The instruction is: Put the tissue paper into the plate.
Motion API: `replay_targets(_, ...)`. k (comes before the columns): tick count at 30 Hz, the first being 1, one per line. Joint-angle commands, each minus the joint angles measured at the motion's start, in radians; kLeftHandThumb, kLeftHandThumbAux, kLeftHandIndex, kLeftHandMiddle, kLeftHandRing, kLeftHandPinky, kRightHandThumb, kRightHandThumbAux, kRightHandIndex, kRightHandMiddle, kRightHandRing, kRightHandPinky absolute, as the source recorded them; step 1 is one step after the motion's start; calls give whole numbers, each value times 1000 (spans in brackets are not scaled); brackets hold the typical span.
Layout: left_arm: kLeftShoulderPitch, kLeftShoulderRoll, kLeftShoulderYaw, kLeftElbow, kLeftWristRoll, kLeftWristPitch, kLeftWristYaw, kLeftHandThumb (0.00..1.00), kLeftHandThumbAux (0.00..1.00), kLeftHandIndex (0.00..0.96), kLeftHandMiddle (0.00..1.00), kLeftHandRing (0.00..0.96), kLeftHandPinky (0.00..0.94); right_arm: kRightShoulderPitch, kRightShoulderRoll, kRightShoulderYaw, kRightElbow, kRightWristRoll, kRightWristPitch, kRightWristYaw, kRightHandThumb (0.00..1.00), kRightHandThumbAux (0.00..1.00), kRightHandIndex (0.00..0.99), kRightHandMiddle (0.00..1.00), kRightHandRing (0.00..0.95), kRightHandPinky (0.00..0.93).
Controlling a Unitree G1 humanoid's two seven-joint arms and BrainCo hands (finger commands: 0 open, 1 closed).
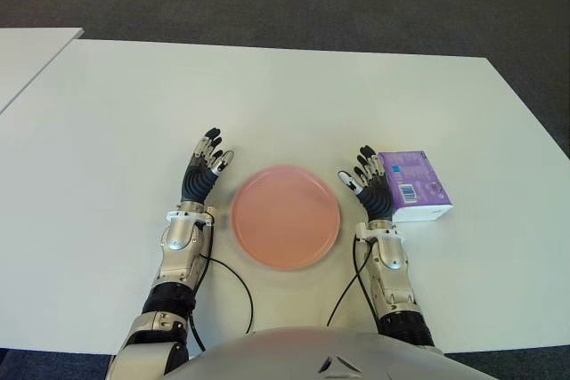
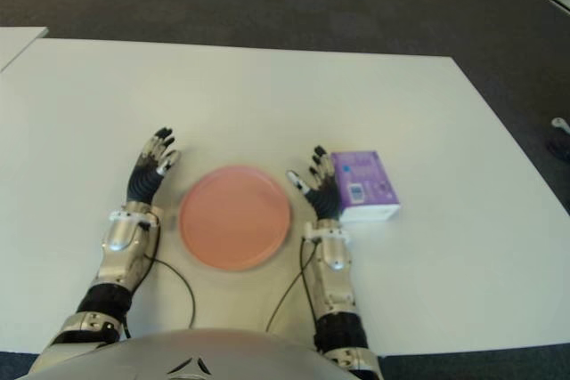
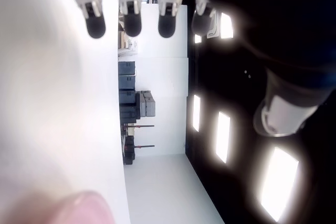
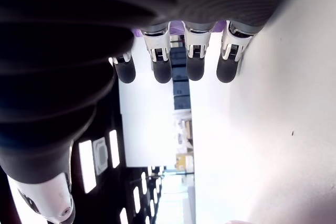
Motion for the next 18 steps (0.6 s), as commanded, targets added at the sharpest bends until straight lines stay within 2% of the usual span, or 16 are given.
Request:
replay_targets(1, 42, -13, -2, 30, 5, 45, 10, 0, 557, 0, 0, 0, 0, 49, 5, 2, 38, -3, 59, -2, 71, 697, 0, 0, 0, 12)
replay_targets(18, 51, -15, -6, 10, 20, 67, 27, 0, 552, 0, 0, 0, 0, 45, 2, -8, 49, 4, 65, 2, 77, 710, 0, 4, 0, 16)
